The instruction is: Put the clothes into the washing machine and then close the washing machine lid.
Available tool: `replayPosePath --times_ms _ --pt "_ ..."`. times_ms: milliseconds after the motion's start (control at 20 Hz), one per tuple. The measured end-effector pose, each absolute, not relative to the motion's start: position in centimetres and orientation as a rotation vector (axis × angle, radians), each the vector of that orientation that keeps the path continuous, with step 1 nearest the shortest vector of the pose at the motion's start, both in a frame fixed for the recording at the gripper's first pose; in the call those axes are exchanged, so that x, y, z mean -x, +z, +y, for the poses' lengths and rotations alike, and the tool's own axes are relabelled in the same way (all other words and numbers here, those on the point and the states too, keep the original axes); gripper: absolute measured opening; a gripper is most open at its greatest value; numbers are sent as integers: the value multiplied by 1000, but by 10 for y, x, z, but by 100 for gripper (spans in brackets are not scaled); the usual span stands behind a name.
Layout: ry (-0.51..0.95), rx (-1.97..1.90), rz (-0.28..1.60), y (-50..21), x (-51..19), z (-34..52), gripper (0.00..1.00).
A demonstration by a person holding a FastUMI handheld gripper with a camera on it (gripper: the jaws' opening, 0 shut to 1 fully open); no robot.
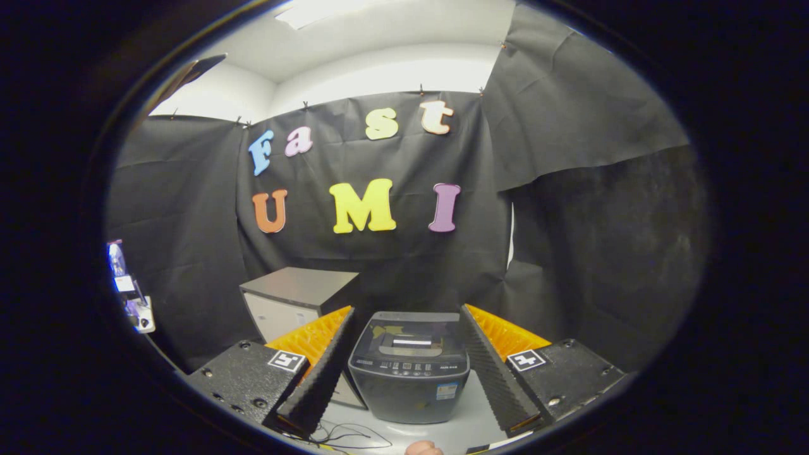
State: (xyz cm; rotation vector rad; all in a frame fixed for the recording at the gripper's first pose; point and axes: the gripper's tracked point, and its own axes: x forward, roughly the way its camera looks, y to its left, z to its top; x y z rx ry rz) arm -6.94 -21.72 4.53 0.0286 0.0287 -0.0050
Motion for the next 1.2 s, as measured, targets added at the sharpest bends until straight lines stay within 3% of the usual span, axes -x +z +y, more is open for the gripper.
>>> replayPosePath --times_ms 1200 --pt "93 -15 55 44 48 -189 100"
